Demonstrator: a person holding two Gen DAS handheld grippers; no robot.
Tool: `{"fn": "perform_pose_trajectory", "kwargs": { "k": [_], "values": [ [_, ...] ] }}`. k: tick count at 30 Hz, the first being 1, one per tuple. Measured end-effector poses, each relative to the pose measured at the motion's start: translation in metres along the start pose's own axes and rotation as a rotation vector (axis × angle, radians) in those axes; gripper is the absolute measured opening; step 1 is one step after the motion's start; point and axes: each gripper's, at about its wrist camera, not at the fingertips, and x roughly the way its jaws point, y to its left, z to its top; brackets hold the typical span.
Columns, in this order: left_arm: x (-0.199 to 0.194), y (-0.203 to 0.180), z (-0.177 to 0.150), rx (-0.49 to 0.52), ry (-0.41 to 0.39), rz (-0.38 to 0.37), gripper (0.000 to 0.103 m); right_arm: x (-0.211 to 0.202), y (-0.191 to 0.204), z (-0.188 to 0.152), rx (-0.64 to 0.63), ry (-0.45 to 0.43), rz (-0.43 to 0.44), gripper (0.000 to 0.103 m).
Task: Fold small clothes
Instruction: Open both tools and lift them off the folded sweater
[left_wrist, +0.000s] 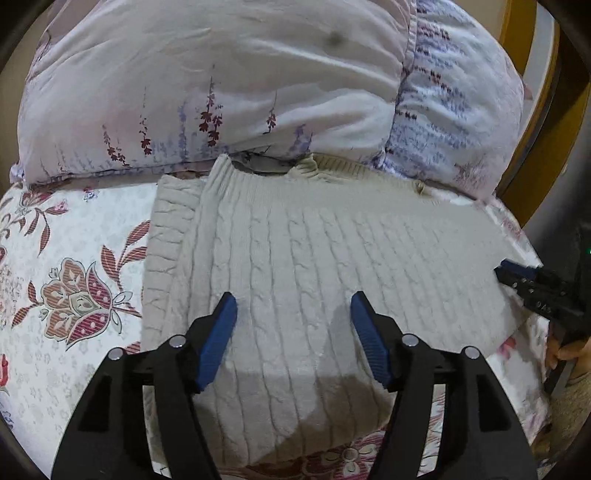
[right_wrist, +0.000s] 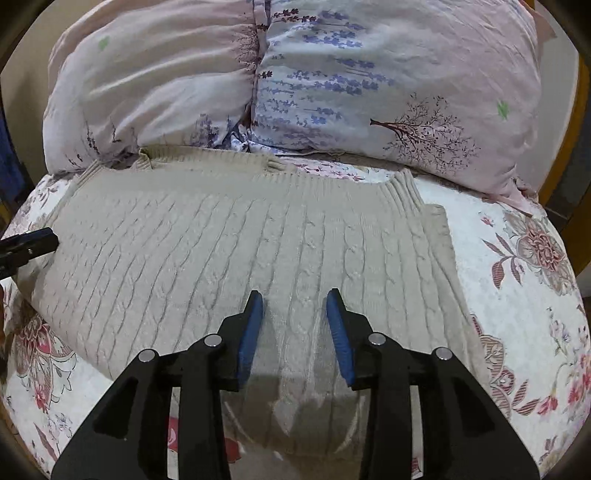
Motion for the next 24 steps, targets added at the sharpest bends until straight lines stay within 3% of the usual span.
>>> {"fn": "perform_pose_trajectory", "kwargs": {
  "k": [6, 12, 18, 24],
  "values": [
    [-0.025, 0.048, 0.016, -0.239, -0.094, -0.071, 0.071, -0.007, 0.002, 0.014, 0.071, -0.059, 0.1, 0.043],
    [-0.018, 0.097, 0.019, -0.465, -0.05, -0.102, 0.071, 0.006, 0.038, 0.028, -0.001, -0.058, 0.154, 0.043],
    [-0.003, 0.11, 0.011, -0.562, 0.0, -0.16, 0.071, 0.028, 0.059, 0.03, -0.055, -0.02, 0.099, 0.046],
    [0.002, 0.107, 0.012, -0.577, 0.0, -0.185, 0.071, 0.032, 0.063, 0.026, -0.068, -0.015, 0.08, 0.047]
  ]
}}
